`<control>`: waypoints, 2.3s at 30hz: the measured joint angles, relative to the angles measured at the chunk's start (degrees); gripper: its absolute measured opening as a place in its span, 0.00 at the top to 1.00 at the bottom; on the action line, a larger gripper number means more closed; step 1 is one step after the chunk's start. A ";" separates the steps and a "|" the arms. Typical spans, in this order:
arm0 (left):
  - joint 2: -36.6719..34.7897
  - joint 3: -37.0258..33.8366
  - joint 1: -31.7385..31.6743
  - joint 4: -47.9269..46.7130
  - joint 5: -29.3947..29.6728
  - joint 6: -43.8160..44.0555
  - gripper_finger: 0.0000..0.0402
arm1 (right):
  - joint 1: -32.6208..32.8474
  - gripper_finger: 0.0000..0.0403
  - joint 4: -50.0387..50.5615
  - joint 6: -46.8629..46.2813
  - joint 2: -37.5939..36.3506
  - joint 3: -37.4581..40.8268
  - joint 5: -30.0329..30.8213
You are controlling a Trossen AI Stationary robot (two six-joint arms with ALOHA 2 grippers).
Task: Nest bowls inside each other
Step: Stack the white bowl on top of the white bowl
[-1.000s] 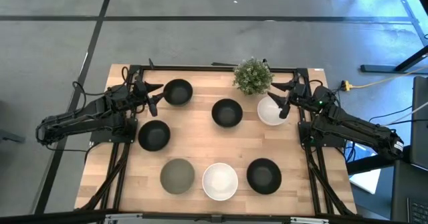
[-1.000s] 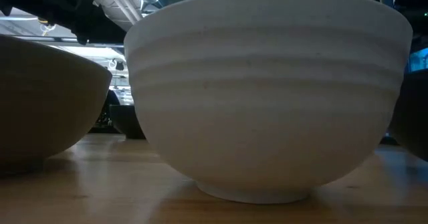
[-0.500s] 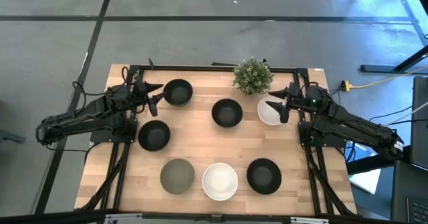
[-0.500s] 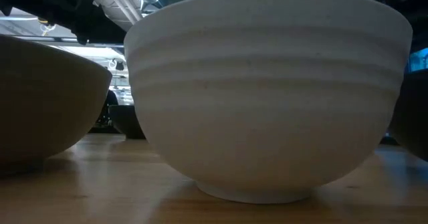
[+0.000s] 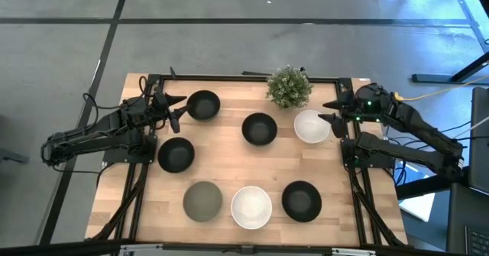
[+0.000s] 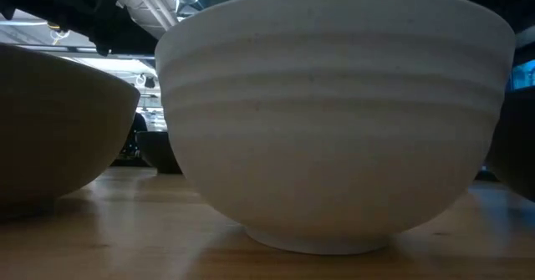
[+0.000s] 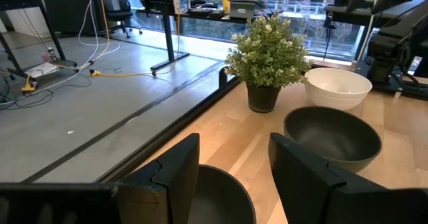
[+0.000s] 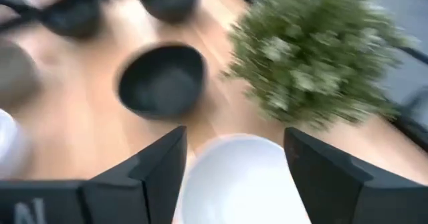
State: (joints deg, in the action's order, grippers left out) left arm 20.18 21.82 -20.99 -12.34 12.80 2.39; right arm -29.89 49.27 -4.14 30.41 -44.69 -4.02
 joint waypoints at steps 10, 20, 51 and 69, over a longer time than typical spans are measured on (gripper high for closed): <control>-0.01 0.00 -0.01 -0.01 0.00 0.04 0.57 | 0.02 0.38 0.89 -1.31 1.32 -3.82 4.25; -0.01 0.00 0.01 -0.01 0.00 0.09 0.57 | 0.00 0.38 1.27 -1.60 1.36 -3.82 10.24; 0.00 0.00 0.00 -0.01 0.00 0.23 0.57 | 0.00 0.38 6.68 -19.50 17.98 6.93 11.64; 0.01 0.00 0.01 0.00 -0.02 0.23 0.57 | -0.01 0.38 4.28 -26.76 14.21 11.50 13.45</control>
State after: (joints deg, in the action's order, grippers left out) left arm 20.18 21.82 -20.97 -12.35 12.78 2.61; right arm -29.90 53.55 -30.90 44.62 -33.19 9.43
